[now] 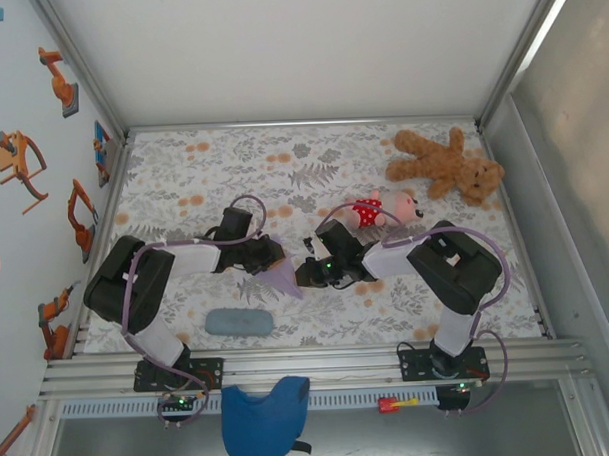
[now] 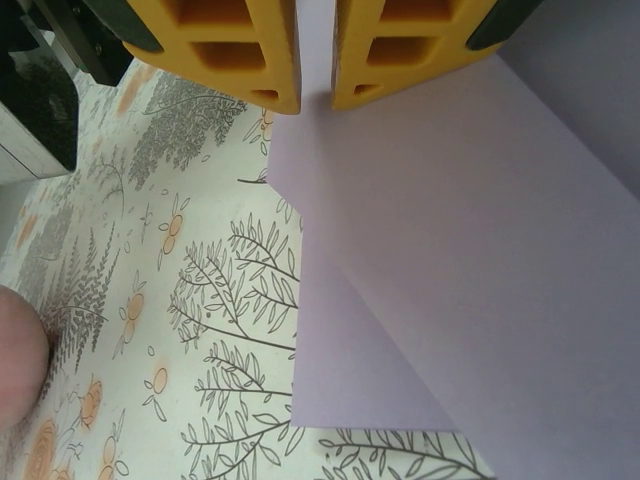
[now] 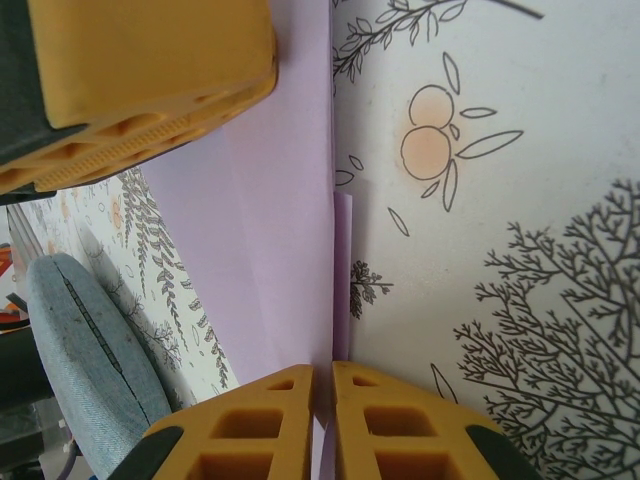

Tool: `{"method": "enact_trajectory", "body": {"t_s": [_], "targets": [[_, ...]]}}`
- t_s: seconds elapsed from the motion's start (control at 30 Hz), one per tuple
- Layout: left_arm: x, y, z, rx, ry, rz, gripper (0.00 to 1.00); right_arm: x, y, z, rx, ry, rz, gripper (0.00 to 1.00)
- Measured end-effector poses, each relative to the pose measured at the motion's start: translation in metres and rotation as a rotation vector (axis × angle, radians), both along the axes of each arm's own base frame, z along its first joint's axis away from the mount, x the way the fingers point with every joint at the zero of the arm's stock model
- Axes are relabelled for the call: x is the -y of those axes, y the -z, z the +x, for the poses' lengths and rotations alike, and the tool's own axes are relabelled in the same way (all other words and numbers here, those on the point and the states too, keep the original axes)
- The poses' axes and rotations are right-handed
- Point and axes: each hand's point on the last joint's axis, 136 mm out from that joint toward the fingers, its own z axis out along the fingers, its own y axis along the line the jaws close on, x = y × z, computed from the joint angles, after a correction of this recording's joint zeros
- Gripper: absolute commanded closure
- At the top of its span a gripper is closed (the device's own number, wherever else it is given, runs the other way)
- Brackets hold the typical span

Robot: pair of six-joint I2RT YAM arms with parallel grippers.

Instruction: Fold a paper plane with a square sheet of paper (pick it up from the middle)

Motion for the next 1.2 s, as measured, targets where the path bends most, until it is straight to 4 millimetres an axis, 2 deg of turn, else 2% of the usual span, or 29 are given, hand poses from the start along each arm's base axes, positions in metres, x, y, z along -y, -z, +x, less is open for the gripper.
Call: {"method": "enact_trajectory", "body": {"t_s": [0.3,0.43,0.73,0.87,1.03,1.2], "targets": [[-0.001,0.006,-0.001,-0.014,0.0,0.008,0.84,0.0,-0.001,0.0,0.002,0.001,0.0,0.87],[-0.001,0.006,-0.001,-0.014,-0.001,0.008,0.84,0.002,-0.003,0.002,0.017,0.015,-0.015,0.84],[-0.002,0.005,0.0,-0.013,0.001,0.007,0.84,0.004,-0.031,0.011,0.091,0.048,0.006,0.85],[-0.002,0.005,0.0,-0.012,0.002,0.007,0.84,-0.003,-0.032,0.004,0.082,0.015,0.026,0.88],[-0.002,0.005,-0.001,-0.011,0.003,0.007,0.84,-0.023,-0.03,-0.005,0.068,-0.046,0.041,0.9],[-0.002,0.006,-0.001,-0.012,0.003,0.007,0.84,-0.026,-0.023,-0.004,0.056,-0.051,0.028,0.91]]}}
